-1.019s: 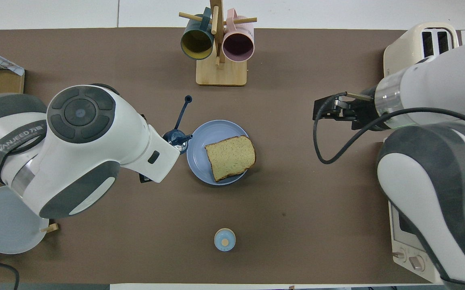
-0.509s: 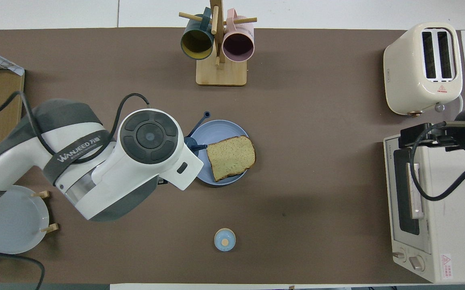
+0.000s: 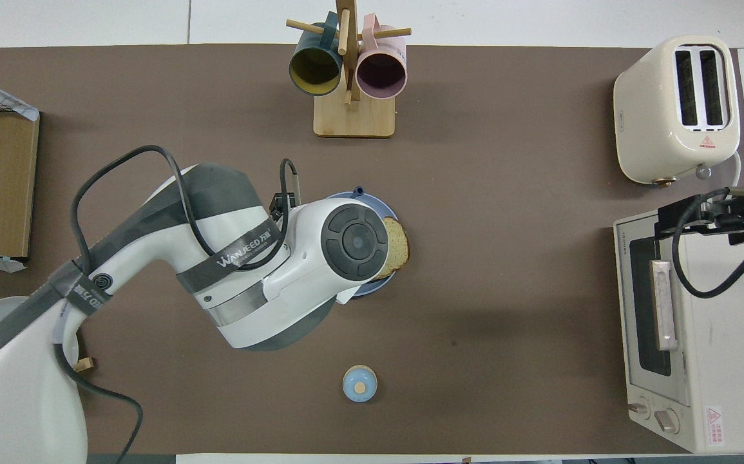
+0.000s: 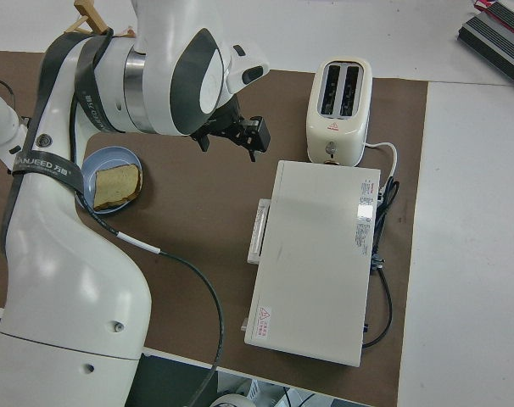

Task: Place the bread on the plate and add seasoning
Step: 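Move the bottle above the plate with the left gripper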

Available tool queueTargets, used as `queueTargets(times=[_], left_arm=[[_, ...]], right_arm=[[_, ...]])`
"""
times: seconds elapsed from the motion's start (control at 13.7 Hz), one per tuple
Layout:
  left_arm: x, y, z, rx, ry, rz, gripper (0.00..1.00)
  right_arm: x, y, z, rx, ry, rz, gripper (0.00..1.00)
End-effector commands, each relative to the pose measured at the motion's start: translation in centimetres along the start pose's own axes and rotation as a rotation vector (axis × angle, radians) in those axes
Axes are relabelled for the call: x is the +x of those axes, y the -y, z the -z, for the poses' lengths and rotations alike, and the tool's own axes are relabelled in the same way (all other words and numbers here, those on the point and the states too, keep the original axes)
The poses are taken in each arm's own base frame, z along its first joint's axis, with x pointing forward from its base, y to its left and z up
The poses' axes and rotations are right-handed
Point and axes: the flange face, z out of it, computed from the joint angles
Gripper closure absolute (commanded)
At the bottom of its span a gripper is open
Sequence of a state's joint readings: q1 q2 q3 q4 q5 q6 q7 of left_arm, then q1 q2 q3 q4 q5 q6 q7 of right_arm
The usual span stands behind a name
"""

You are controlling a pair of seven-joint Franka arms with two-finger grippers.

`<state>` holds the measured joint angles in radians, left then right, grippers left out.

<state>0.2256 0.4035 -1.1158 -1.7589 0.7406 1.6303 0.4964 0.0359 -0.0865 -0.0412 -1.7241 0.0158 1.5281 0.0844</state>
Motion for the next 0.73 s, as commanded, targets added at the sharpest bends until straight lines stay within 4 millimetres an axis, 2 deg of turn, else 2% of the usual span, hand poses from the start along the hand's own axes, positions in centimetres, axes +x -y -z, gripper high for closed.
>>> queueTargets(times=[0.0,0.29,0.44,0.65], left_arm=[[1.4,-0.2,-0.8,0.033,0.113,-0.001,1.00],[5.0,0.0,-3.1,0.054,0.270,-0.008,1.00],[5.7,-0.5,-4.1,0.065,0.323,-0.015,1.00],[5.0,-0.1,-4.9,0.093,0.389,-0.013,1.00]], right_arm=[[0.6,-1.0,0.5,-0.013,-0.026,0.034,0.00],[1.5,-1.3,0.2,-0.012,-0.029,0.028,0.00],[1.5,-1.9,0.1,-0.012,-0.023,0.017,0.00],[1.6,-2.2,-0.2,-0.012,-0.017,0.011,0.00]])
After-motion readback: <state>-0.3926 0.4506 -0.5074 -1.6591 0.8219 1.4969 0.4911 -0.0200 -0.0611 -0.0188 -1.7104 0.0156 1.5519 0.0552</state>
